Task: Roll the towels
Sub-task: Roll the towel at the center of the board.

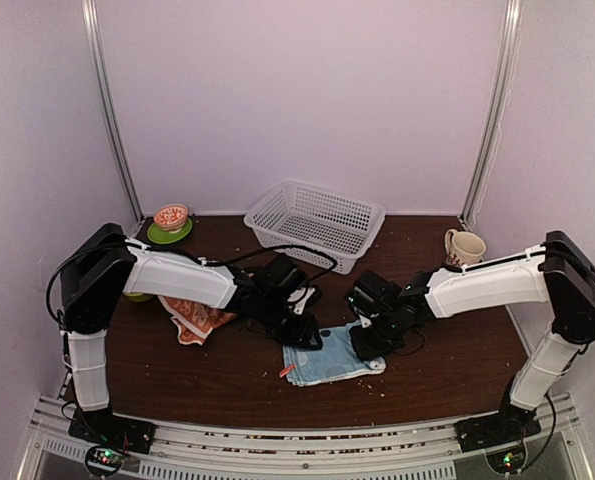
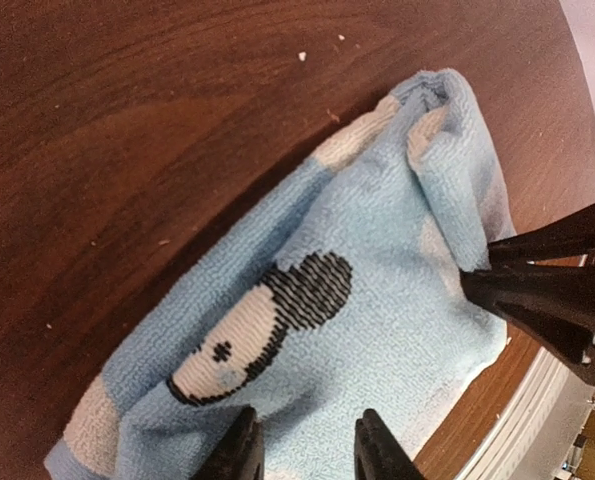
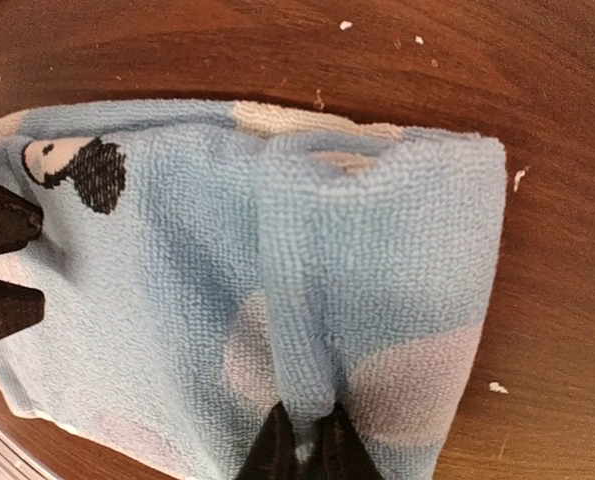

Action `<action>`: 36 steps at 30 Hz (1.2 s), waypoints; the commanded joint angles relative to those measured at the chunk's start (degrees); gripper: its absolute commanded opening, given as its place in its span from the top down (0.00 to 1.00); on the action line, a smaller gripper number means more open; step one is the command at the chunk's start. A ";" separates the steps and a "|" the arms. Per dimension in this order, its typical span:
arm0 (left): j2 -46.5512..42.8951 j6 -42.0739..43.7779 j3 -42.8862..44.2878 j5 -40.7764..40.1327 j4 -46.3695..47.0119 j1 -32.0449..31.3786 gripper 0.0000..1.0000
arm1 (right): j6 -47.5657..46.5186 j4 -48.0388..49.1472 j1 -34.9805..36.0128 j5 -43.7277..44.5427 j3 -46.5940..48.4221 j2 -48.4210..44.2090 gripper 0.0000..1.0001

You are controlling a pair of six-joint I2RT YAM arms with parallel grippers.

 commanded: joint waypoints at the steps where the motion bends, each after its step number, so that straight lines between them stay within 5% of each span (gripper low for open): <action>1: -2.99 -0.62 1.20 1.12 1.80 0.73 0.67 | 0.66 4.31 0.39 -3.24 -2.25 -0.23 0.81; 12: -2.01 -4.08 6.59 7.36 5.25 0.79 0.67 | 4.66 14.53 -0.10 -6.49 -8.12 -2.81 0.53; 36: 14.21 -17.79 14.95 16.61 16.72 2.82 0.75 | 2.97 18.88 -0.14 -6.10 -13.00 -4.11 0.52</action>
